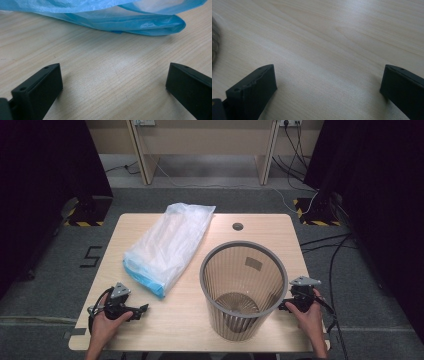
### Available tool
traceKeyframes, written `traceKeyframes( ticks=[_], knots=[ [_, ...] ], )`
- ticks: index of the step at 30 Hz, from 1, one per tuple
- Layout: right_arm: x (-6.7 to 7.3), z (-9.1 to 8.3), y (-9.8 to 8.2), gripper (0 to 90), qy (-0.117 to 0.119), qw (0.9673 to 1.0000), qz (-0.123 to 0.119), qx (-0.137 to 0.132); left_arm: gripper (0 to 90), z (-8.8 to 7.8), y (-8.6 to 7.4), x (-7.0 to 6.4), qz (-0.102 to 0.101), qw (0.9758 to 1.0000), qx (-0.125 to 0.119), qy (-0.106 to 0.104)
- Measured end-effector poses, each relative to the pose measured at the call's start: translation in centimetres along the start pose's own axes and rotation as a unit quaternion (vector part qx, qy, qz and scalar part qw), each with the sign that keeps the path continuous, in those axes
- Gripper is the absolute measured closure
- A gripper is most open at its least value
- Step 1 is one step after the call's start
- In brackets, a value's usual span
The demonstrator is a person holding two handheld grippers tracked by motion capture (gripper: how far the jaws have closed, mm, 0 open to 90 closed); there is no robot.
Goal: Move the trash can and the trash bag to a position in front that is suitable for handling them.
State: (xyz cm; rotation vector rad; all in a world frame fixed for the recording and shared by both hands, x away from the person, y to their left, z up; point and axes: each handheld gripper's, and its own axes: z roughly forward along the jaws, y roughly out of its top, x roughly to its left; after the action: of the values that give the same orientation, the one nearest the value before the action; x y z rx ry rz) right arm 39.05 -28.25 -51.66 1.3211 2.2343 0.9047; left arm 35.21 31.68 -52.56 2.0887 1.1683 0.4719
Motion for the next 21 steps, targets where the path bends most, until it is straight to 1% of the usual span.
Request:
traceKeyframes(
  ticks=[10, 12, 13, 15, 17, 18, 20, 21],
  knots=[
    [0.0, 0.0, 0.0, 0.5, 0.0, 1.0, 0.0, 0.0, 0.0, 0.0, 0.0, 0.0, 0.001, 1.0, 0.0, -0.002],
    [0.0, 0.0, 0.0, 0.9, -0.001, 1.0, -0.002, 0.0, 0.9, -0.1, 0.0, 0.0, 0.003, 1.0, -0.004, -0.005],
    [0.1, -0.1, 0.0, 1.5, 0.0, 1.0, 0.001, 0.0, 6.4, -0.1, -0.1, 0.0, 0.005, 0.9999, -0.009, -0.01],
    [0.0, -0.1, 0.0, 1.5, 0.0, 1.0, 0.0, 0.0, 19.0, -0.4, -0.1, 0.0, 0.013, 0.9996, -0.02, -0.018],
    [0.0, -0.1, 0.0, 1.4, 0.0, 1.0, 0.0, 0.0, 18.4, -0.5, 0.1, -0.2, 0.015, 0.9996, -0.016, -0.017],
    [0.0, -0.1, 0.0, 1.4, 0.001, 1.0, 0.0, 0.0, 13.6, -0.6, 0.3, -0.3, 0.016, 0.9996, -0.017, -0.015],
    [-0.1, 0.0, 0.0, 1.4, 0.003, 1.0, -0.004, -0.002, 16.3, -1.1, 1.0, -0.9, 0.023, 0.9991, -0.031, -0.02],
    [-0.1, 0.0, 0.1, 1.4, 0.003, 1.0, -0.003, -0.001, 14.6, -1.1, 1.0, -0.9, 0.023, 0.9991, -0.031, -0.02]
  ],
)
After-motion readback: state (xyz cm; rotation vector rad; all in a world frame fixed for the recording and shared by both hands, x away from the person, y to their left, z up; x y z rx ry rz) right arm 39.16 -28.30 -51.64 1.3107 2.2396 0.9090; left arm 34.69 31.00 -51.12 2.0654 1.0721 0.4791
